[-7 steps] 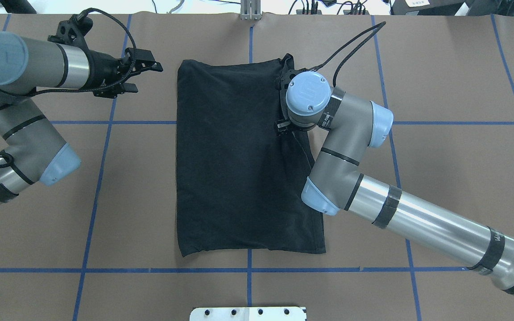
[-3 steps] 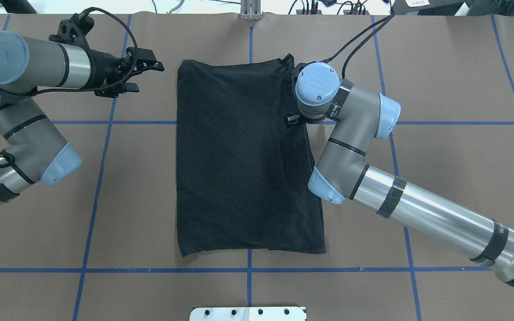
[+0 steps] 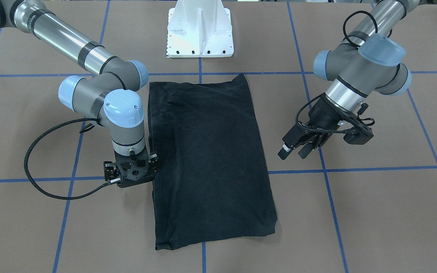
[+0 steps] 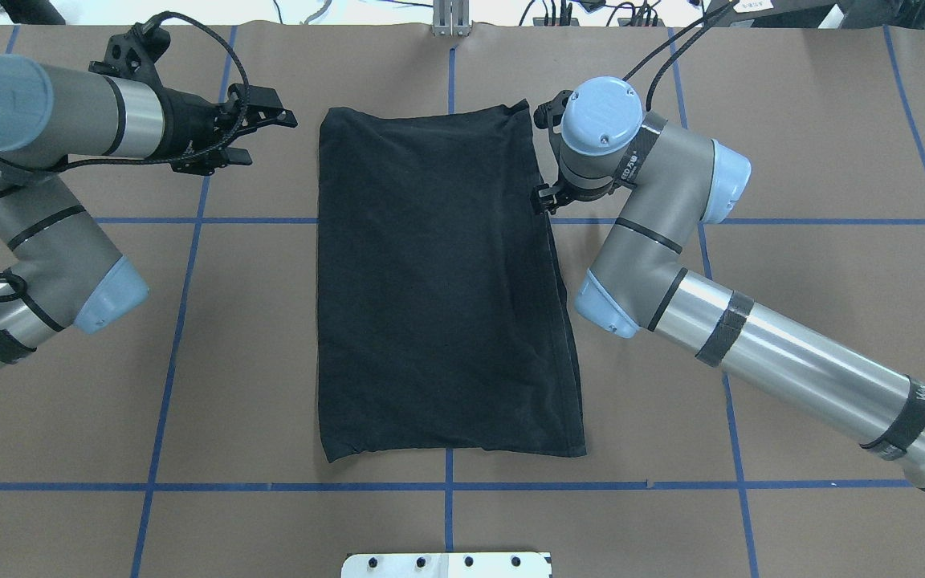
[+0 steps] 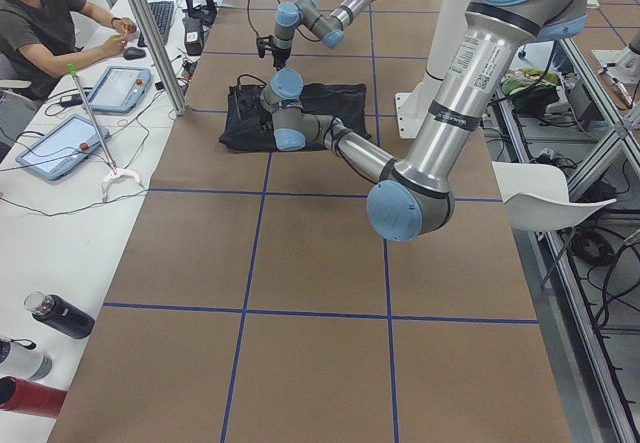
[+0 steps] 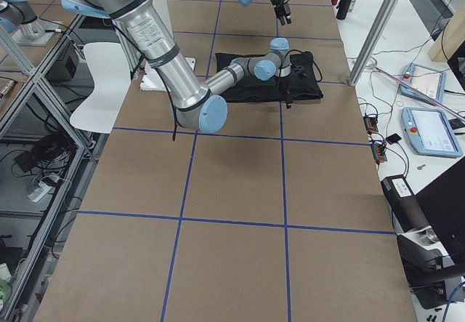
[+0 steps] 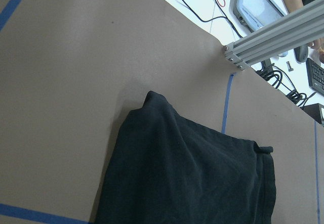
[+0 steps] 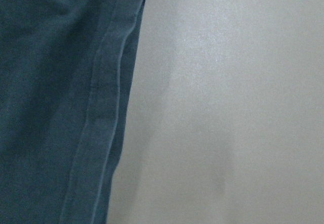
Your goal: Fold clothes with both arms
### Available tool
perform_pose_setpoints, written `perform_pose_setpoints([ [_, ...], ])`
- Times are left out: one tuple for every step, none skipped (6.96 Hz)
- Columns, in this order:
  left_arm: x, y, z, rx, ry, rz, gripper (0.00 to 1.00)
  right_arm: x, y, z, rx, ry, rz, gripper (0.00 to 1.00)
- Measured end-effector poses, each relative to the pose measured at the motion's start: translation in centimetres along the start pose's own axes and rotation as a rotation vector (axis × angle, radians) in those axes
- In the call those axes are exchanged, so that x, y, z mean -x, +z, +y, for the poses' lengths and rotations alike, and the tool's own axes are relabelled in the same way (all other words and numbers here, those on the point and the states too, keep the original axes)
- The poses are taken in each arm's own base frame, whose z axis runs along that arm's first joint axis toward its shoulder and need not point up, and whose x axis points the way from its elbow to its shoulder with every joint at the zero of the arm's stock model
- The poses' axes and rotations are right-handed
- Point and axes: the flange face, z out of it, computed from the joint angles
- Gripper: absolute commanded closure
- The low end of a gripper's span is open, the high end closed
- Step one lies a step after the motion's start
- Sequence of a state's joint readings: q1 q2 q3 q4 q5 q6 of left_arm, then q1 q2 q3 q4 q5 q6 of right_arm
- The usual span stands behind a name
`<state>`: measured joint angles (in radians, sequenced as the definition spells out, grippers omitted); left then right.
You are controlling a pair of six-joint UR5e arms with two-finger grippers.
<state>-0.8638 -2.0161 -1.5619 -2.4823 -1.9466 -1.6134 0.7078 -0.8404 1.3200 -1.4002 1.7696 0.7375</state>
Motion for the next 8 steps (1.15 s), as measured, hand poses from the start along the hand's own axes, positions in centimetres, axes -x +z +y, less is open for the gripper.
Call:
perform_pose_setpoints([
  [-0.4, -0.3, 0.1, 0.0, 0.003, 0.01, 0.0, 0.2, -0.7, -0.2, 0.004, 0.001, -0.026, 0.0],
  [-1.1, -0.9, 0.4, 0.007, 0.009, 0.026, 0.0, 0.6, -2.0, -0.3, 0.007, 0.003, -0.067, 0.0],
  [-1.6, -1.2, 0.8, 0.032, 0.014, 0.036, 0.0, 1.1, -3.8, -0.3, 0.008, 0.01, -0.118, 0.0],
  [-2.2, -1.7, 1.4, 0.073, 0.021, 0.047, 0.0, 1.5, -5.8, 0.2, 0.014, 0.032, -0.177, 0.0],
  [-2.7, -2.4, 2.1, 0.112, 0.022, 0.046, 0.0, 1.3, -7.7, 1.3, 0.028, 0.077, -0.235, 0.0],
  [-3.3, -3.1, 2.9, 0.14, 0.016, 0.032, 0.0, 0.9, -9.6, 2.9, 0.043, 0.133, -0.288, 0.0],
  [-3.4, -3.6, 4.8, 0.167, -0.004, 0.016, 0.0, 0.4, -11.6, 4.6, 0.061, 0.183, -0.34, 0.0],
  [-2.8, -3.3, 7.6, 0.191, -0.043, 0.002, 0.0, -0.1, -13.3, 6.2, 0.078, 0.227, -0.379, 0.0],
])
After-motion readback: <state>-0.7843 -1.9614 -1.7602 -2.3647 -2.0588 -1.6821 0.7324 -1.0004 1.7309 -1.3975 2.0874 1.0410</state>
